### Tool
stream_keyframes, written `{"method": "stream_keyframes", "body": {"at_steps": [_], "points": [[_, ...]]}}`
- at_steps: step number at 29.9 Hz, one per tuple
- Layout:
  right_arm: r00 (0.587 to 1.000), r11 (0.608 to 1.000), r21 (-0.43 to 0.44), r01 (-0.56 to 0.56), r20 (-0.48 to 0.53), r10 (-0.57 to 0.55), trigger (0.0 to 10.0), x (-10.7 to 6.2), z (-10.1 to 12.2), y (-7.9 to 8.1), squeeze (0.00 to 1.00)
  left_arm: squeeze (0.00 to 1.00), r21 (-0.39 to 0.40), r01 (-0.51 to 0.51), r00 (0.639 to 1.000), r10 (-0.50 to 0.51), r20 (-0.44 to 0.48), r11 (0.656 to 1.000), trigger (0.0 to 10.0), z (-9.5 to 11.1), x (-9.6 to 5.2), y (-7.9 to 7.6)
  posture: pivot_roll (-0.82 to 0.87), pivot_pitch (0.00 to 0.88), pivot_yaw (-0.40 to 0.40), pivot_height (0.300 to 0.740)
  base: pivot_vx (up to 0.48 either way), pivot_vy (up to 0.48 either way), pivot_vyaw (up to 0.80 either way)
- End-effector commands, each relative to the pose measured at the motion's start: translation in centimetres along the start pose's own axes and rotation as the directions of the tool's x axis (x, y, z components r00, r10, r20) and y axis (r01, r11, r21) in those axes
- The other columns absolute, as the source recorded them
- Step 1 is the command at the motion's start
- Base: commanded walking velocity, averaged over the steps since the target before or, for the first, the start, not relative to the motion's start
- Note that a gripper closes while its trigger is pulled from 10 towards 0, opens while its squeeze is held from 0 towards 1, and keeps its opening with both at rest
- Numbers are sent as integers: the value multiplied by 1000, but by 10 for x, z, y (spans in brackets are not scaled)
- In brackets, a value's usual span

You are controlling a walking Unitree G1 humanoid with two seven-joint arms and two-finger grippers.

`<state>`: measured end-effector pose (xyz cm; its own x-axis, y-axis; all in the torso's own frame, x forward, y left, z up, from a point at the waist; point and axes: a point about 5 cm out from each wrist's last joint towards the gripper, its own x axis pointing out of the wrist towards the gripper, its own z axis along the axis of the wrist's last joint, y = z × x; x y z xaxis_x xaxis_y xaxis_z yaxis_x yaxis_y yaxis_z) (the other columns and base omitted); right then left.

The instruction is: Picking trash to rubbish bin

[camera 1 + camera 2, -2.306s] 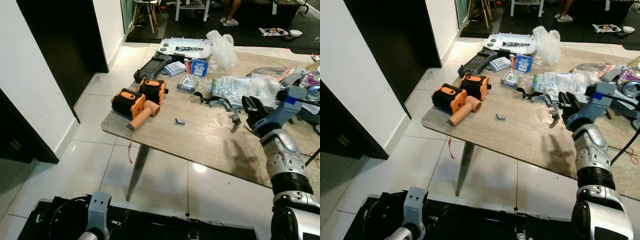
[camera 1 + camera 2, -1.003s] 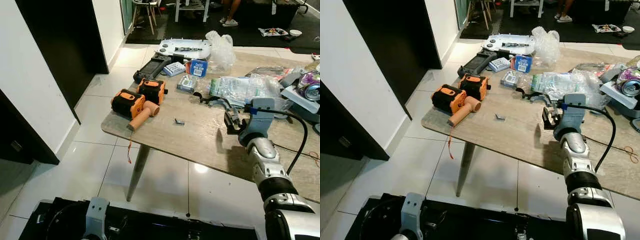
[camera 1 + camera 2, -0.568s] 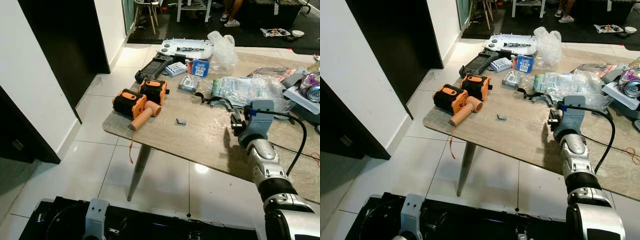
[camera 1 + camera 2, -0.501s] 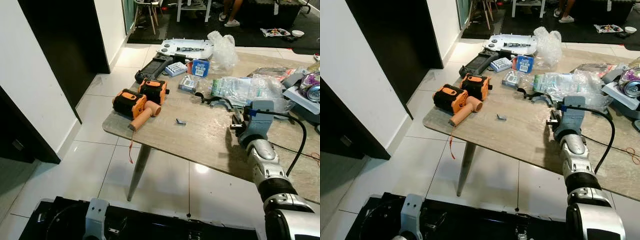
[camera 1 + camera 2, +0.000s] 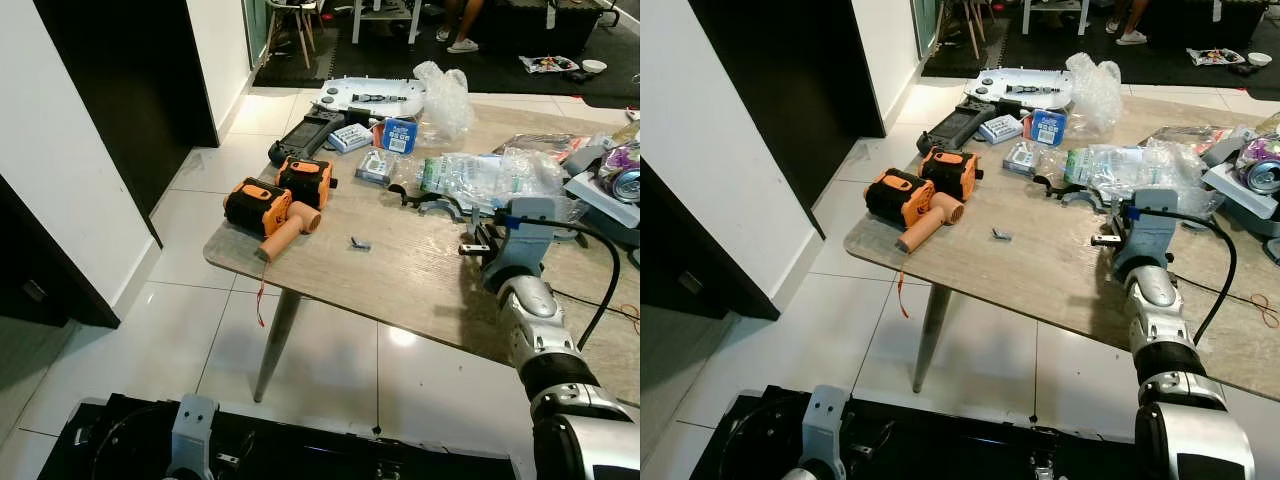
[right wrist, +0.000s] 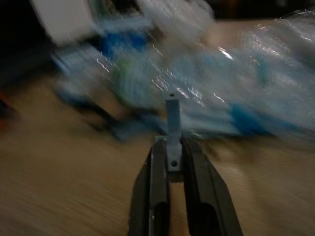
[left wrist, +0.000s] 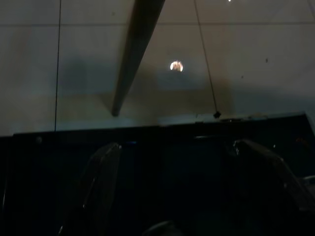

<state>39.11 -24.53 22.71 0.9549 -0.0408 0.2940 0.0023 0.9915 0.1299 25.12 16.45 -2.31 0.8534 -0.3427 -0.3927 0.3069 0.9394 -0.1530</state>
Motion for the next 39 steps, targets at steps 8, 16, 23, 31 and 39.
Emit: {"method": "stream_keyframes", "body": {"at_steps": [8, 16, 23, 31, 39], "points": [[653, 487, 438, -755, 447, 611, 10000, -27, 47, 83, 0, 0, -66, -75, 995, 70, -67, 995, 10000, -9, -2, 7, -37, 217, 58, 740, 0, 0, 0], [280, 74, 427, -901, 442, 852, 10000, -85, 26, 120, 0, 0, -94, -116, 991, 109, -75, 989, 10000, -4, 1, 12, -47, 190, 46, 740, 0, 0, 0], [205, 26, 505, -863, 302, 931, 10000, -109, -2, 133, 0, 0, -104, -143, 988, 135, -78, 984, 10000, -1, 2, 17, -45, 180, 47, 740, 0, 0, 0], [170, 109, 554, -825, 60, 984, 10000, -125, -45, 147, 0, 0, -92, -145, 986, 136, -92, 985, 10000, 1, 3, 19, -48, 175, 48, 740, -102, 0, 0], [237, 283, 523, -804, -156, 959, 10000, -125, -79, 150, 0, 0, -86, -145, 986, 137, -95, 986, 10000, 3, 4, 20, -44, 169, 47, 740, -325, 0, 0]]}}
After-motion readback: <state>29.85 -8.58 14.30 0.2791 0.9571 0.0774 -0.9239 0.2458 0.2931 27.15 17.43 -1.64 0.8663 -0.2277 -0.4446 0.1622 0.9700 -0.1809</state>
